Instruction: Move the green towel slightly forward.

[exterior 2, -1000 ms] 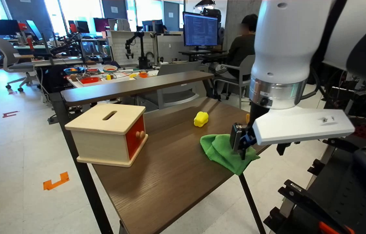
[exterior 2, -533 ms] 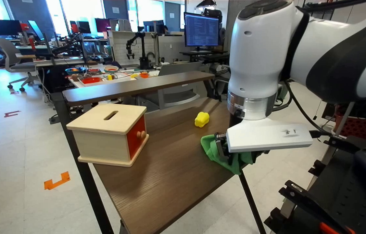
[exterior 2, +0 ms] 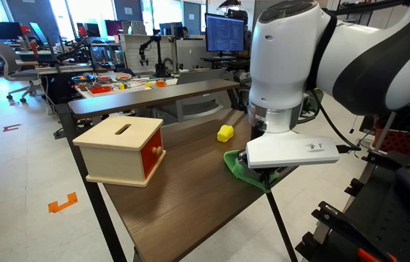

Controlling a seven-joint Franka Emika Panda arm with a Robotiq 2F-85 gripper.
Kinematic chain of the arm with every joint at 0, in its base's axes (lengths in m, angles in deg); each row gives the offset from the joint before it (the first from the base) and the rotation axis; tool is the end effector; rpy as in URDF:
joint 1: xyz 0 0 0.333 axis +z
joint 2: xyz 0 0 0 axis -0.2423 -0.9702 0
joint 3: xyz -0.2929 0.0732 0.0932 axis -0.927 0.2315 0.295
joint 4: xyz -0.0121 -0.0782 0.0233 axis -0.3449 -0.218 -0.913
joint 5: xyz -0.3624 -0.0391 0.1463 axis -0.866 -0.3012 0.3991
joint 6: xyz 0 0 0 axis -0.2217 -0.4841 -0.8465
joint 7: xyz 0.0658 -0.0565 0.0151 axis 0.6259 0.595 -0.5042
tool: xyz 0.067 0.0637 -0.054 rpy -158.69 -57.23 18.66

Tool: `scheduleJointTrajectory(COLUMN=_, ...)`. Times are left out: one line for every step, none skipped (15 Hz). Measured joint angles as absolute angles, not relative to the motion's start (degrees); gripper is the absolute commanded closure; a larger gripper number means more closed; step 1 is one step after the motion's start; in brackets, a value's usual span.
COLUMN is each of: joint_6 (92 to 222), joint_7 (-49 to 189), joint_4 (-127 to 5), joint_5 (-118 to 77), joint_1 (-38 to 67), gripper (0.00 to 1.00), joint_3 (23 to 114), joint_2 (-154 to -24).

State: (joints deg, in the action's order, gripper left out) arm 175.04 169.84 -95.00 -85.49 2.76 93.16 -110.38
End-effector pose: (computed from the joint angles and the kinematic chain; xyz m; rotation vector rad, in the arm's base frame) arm 0.4876 0.1246 0.0850 2.8110 -0.9070 0.2770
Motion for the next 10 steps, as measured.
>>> scheduleJointTrajectory(joint_6=175.04, joint_7=169.84, joint_4=-95.0, joint_5=-85.49, joint_1=2.75, gripper=0.98, joint_3=93.16, joint_2=-110.37)
scheduleJointTrajectory(joint_6=175.04, joint_7=169.84, joint_4=-95.07, joint_5=-85.49, joint_1=2.76, gripper=0.99, joint_3=93.19, joint_2=-110.28)
scheduleJointTrajectory(joint_6=175.88, joint_7=169.67, joint_4=-95.31, joint_5=-84.59, joint_1=3.73, gripper=0.98, joint_3=92.13, joint_2=-109.88)
scheduleJointTrajectory(joint_6=176.12, joint_7=169.59, joint_4=-95.73, joint_5=-84.31, joint_1=4.39, gripper=0.98, joint_3=91.52, joint_2=-109.23)
scheduleJointTrajectory(joint_6=176.05, joint_7=169.6, joint_4=-96.31, joint_5=-84.3, joint_1=4.39, gripper=0.98, joint_3=91.9, joint_2=-108.46)
scheduleJointTrajectory(joint_6=176.05, joint_7=169.6, joint_4=-97.03, joint_5=-84.28, joint_1=4.23, gripper=0.98, joint_3=92.24, joint_2=-107.44)
scheduleJointTrajectory(joint_6=176.75, joint_7=168.93, joint_4=-97.94, joint_5=-82.7, joint_1=4.91, gripper=0.98, joint_3=91.59, joint_2=-106.04)
scheduleJointTrajectory(joint_6=176.93, joint_7=168.36, joint_4=-98.89, joint_5=-81.71, joint_1=5.19, gripper=0.98, joint_3=91.45, joint_2=-104.26)
scheduleJointTrajectory(joint_6=176.92, joint_7=168.33, joint_4=-99.79, joint_5=-81.18, joint_1=4.9, gripper=0.98, joint_3=91.94, joint_2=-102.4)
scheduleJointTrajectory(joint_6=176.92, joint_7=168.23, joint_4=-100.67, joint_5=-80.66, joint_1=4.51, gripper=0.98, joint_3=92.34, joint_2=-100.31)
